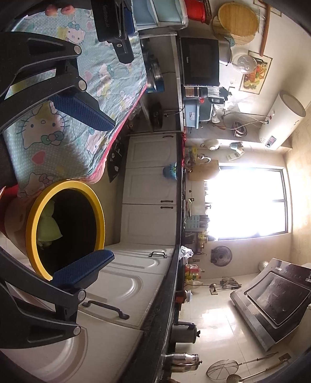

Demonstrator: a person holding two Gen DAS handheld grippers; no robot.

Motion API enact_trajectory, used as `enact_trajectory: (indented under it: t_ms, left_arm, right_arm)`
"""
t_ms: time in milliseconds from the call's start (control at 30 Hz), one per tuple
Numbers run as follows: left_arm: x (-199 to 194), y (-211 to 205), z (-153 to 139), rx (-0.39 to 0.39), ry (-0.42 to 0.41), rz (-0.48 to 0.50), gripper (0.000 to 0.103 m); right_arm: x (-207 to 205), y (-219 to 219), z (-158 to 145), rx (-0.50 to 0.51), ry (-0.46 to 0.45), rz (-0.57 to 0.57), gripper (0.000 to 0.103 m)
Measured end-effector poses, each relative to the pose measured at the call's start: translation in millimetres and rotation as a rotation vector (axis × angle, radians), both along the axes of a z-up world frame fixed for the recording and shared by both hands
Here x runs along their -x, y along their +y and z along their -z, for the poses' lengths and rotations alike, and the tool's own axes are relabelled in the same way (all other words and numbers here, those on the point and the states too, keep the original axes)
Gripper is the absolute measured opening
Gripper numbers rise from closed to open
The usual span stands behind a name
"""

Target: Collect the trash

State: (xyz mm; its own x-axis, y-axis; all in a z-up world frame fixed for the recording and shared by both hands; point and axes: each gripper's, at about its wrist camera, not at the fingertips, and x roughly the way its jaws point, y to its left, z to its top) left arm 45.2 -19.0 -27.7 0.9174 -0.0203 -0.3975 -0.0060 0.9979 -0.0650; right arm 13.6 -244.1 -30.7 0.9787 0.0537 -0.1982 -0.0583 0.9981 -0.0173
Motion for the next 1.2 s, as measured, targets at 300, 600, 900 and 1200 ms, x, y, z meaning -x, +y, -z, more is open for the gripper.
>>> enact_trajectory:
  t_ms: [300,600,900,1200]
  left_arm:
    - [2.0,-3.0,-1.8,0.009,-0.005,0.017,0.092]
    - [2.2,-3.1,-2.3,0.010,-0.007,0.017,0.092]
    - [2.4,-4.6,-3.6,0.012,-0.011,0.020,0.092]
    - [1.8,-6.9,-5.0,0.014,-0.012,0.023,0.092]
  right_arm:
    - [0.3,-1.5,0.3,-0.005,0.000,0.010,0.097]
    - [0.9,-0.1,0.1,-0.006,0.001,0.010,0.097]
    - [1.0,-2.9,-0.5,-0.021,0.002,0.019,0.097]
    - [0.6,-3.1,-0.9,-0.022,0.001,0.017,0.097]
